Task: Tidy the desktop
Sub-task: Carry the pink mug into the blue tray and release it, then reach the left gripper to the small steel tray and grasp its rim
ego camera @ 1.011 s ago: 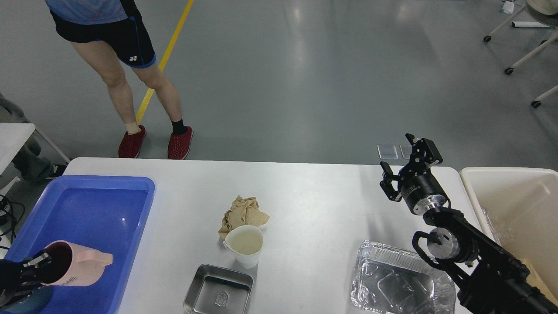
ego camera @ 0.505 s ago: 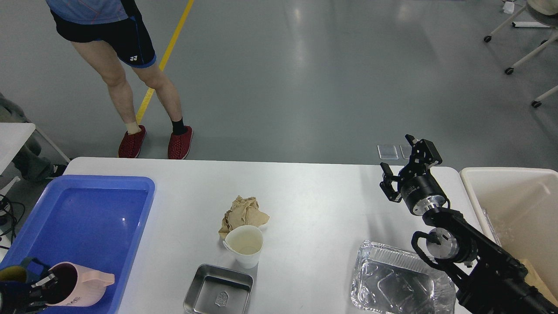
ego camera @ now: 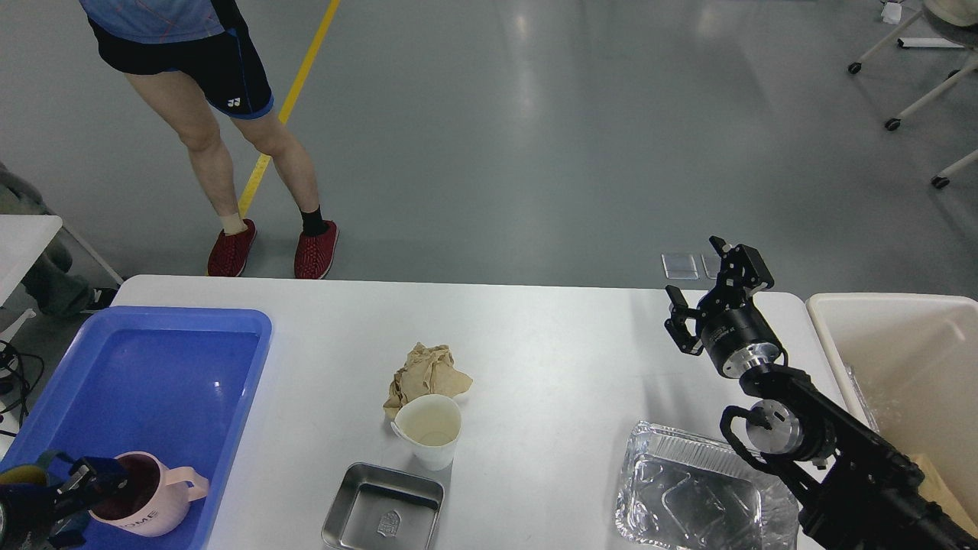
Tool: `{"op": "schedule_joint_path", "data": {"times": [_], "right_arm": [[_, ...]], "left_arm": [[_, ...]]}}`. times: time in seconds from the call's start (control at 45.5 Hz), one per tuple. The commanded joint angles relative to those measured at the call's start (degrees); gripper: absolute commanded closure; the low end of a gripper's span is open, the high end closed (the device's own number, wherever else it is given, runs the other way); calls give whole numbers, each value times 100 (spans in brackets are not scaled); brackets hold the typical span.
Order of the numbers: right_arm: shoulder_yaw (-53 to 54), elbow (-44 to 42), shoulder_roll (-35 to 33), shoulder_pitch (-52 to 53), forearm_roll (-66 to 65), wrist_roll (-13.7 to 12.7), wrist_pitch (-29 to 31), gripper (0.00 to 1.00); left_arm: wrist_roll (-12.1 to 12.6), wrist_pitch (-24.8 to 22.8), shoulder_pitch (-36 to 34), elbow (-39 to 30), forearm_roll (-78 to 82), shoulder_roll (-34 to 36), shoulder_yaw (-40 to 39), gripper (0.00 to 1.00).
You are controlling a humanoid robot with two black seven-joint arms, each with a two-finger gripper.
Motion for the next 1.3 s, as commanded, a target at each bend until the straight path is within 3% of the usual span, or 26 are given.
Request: {"op": "schedule_joint_path", "data": {"times": [0.0, 0.22, 0.374, 0.703, 0.967, 1.275], "right_arm": [[0, 0, 17, 34, 1, 0, 0, 0], [0, 0, 61, 43, 1, 0, 0, 0], [0, 9, 61, 43, 1, 0, 0, 0], [0, 9, 105, 69, -8, 0, 0, 0], [0, 9, 114, 69, 1, 0, 0, 0], [-70, 0, 184, 69, -8, 0, -9, 0]], "left_arm": [[3, -198, -33, -361, 1, 372, -353, 6], [12, -928, -85, -1143, 1, 1181, -1126, 6], [21, -1349, -401, -1240, 9, 1717, -1425, 6], [30, -2597, -2290, -1232, 1, 2544, -1496, 6], [100, -2475, -2265, -1232, 9, 2325, -1400, 6], [144, -1772, -2256, -1188, 53, 831, -784, 6]]}}
